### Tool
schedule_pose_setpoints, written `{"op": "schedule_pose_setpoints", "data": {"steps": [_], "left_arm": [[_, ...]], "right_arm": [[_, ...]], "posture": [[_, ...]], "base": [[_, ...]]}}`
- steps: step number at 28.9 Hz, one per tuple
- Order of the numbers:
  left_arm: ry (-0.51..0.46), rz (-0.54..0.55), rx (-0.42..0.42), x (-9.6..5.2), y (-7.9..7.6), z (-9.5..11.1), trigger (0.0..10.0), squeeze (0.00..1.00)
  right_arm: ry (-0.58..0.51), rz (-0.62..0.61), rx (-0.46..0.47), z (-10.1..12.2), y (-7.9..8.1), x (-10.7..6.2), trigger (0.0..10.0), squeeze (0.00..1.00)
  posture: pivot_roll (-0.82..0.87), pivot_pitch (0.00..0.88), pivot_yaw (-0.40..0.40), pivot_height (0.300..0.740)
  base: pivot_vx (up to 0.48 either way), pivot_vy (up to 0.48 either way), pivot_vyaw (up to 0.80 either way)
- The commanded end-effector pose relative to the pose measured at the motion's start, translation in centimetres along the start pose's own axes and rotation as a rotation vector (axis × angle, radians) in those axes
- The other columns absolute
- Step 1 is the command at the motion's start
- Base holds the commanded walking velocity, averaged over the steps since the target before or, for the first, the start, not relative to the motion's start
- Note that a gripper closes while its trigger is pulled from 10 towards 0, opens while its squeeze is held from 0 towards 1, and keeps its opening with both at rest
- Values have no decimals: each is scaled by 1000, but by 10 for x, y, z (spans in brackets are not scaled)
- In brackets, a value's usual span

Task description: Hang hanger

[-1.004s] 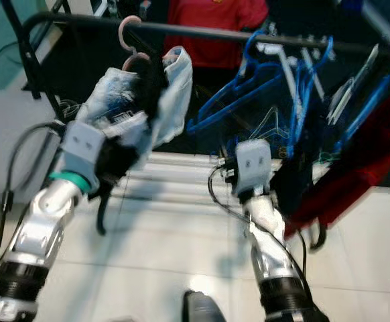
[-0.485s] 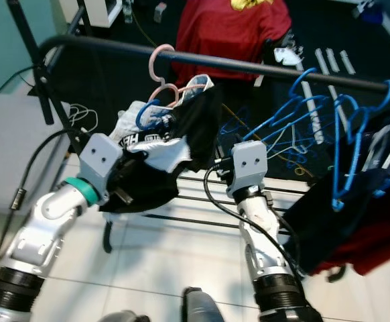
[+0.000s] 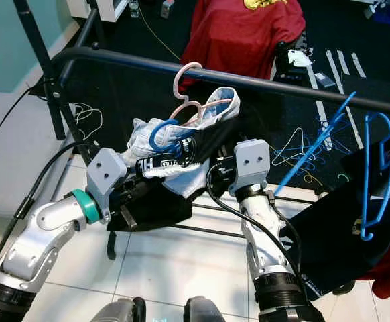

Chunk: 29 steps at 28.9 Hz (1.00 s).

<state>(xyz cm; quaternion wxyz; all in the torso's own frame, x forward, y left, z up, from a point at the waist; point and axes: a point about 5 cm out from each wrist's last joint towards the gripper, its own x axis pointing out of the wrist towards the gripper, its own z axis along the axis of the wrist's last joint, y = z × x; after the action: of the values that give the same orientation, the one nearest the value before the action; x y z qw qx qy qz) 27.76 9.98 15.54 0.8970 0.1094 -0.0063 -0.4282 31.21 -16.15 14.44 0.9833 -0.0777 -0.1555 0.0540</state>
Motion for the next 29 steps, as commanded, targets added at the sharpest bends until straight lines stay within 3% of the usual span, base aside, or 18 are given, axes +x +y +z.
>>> {"op": "schedule_pose_setpoints", "data": {"steps": [1, 5, 7, 9, 11, 15, 17, 20, 21, 22, 24, 25, 27, 29], "left_arm": [[-1, -54, -28, 2, -11, 1, 10000, 0], [-8, -59, -47, 5, -12, 5, 10000, 0], [-68, -91, -95, 5, -12, 19, 10000, 0], [-96, -133, -86, -2, -11, 25, 10000, 0], [-84, -189, -17, -22, -5, 29, 10000, 0], [-52, -167, 22, -32, 3, 29, 10000, 0], [-35, -133, 61, -45, 16, 33, 10000, 0], [-32, -124, 71, -49, 20, 34, 10000, 0], [-34, -104, 90, -59, 29, 36, 10000, 0], [-34, -104, 90, -59, 29, 36, 10000, 0], [-19, -48, 112, -78, 47, 39, 10000, 0], [-19, -48, 112, -78, 47, 39, 10000, 0], [1, 32, 119, -94, 67, 40, 10000, 0], [1, 32, 119, -94, 67, 40, 10000, 0]], "right_arm": [[22, -9, -3, -6, -1, -4, 10000, 0], [21, -8, -4, -6, -1, -5, 10000, 0], [20, -10, -8, -5, -1, -5, 10000, 0], [20, -12, -9, -5, -2, -6, 10000, 0], [19, -18, -10, -6, -4, -7, 10000, 0], [19, -21, -10, -6, -4, -7, 10000, 0], [20, -25, -11, -6, -5, -7, 10000, 0], [20, -26, -11, -6, -5, -7, 10000, 0], [23, -24, -11, -7, -5, -7, 10000, 0], [23, -24, -11, -7, -5, -7, 10000, 0], [25, -22, -12, -7, -5, -7, 10000, 0], [25, -22, -12, -7, -5, -7, 10000, 0], [26, -19, -12, -8, -4, -7, 10000, 0], [26, -19, -12, -8, -4, -7, 10000, 0]], "posture": [[-95, 42, 41, 740], [-96, 43, 40, 740], [-102, 45, 41, 740], [-102, 47, 41, 740], [-101, 49, 43, 740], [-98, 53, 47, 740], [-92, 57, 45, 740], [-92, 57, 45, 740], [-92, 57, 45, 740], [-92, 57, 45, 740], [-84, 64, 45, 740], [-84, 64, 45, 740], [-84, 64, 45, 740], [-84, 64, 45, 740]], "base": [[0, 0, 0], [0, 0, 0], [0, 0, 0], [0, 0, 0], [0, 0, 0], [0, 0, 0], [0, 0, 0], [0, 0, 0], [0, 0, 0], [0, 0, 0], [0, 0, 0], [0, 0, 0], [0, 0, 0], [0, 0, 0]]}}
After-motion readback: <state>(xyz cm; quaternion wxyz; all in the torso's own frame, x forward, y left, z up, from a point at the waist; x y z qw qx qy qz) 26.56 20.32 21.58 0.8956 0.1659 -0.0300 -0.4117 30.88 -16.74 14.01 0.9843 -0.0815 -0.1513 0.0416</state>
